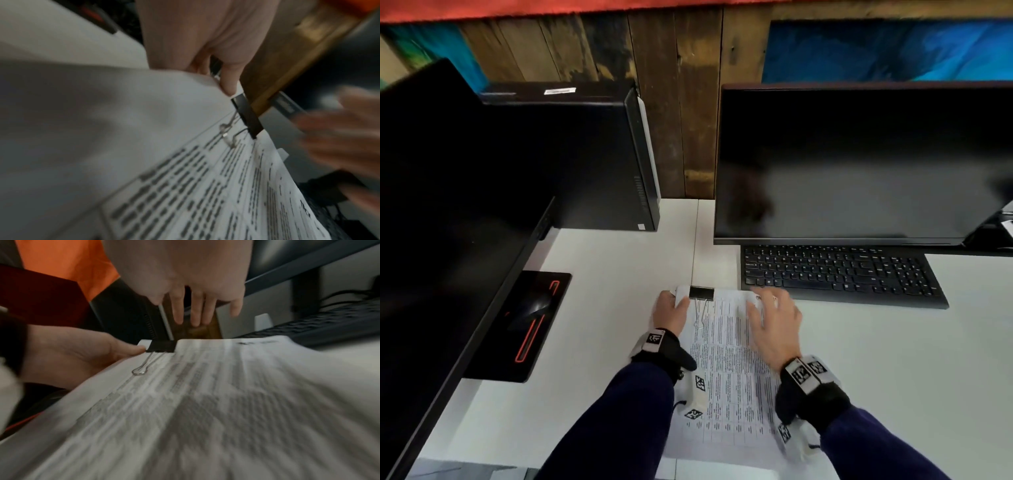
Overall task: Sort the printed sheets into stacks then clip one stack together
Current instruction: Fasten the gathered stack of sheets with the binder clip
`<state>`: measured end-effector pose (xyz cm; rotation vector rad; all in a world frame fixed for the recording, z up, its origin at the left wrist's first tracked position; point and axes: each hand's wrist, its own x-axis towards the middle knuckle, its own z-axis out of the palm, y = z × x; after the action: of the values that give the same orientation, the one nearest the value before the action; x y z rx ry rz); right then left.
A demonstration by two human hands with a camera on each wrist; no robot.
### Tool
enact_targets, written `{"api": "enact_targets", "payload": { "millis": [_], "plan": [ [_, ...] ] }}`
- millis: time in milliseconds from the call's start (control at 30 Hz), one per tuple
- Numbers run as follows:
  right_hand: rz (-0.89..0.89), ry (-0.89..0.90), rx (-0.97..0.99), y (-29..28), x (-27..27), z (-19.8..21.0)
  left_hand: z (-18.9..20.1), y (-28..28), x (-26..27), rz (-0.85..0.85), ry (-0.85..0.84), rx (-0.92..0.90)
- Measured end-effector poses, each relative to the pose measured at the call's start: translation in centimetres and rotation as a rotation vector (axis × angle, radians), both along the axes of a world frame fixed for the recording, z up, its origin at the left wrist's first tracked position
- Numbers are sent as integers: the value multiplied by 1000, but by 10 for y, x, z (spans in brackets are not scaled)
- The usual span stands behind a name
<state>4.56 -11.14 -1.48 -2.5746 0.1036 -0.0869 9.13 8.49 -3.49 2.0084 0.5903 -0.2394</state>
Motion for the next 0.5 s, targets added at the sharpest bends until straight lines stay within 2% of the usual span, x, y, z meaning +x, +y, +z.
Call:
{"api": "enact_targets", "payload": {
  "millis": [67, 133, 200, 233, 367, 500],
  "plan": [
    [-176, 57, 60, -24, -21, -11, 3, -6, -9, -50, 58, 185],
    [-306, 166, 246, -40, -45, -14, 9, -12, -27, -98, 133, 388],
    [-305, 253, 364, -44, -68, -15, 13, -15, -52, -198, 194, 513],
    [-276, 282, 355, -41, -79, -17, 12, -14, -65, -229, 212, 549],
    [-178, 321, 279, -7, -106, -26, 8, -1, -103, -173, 252, 548],
    [-195, 401, 415, 21, -102, -20, 8, 29, -119, -65, 283, 495]
  ]
}}
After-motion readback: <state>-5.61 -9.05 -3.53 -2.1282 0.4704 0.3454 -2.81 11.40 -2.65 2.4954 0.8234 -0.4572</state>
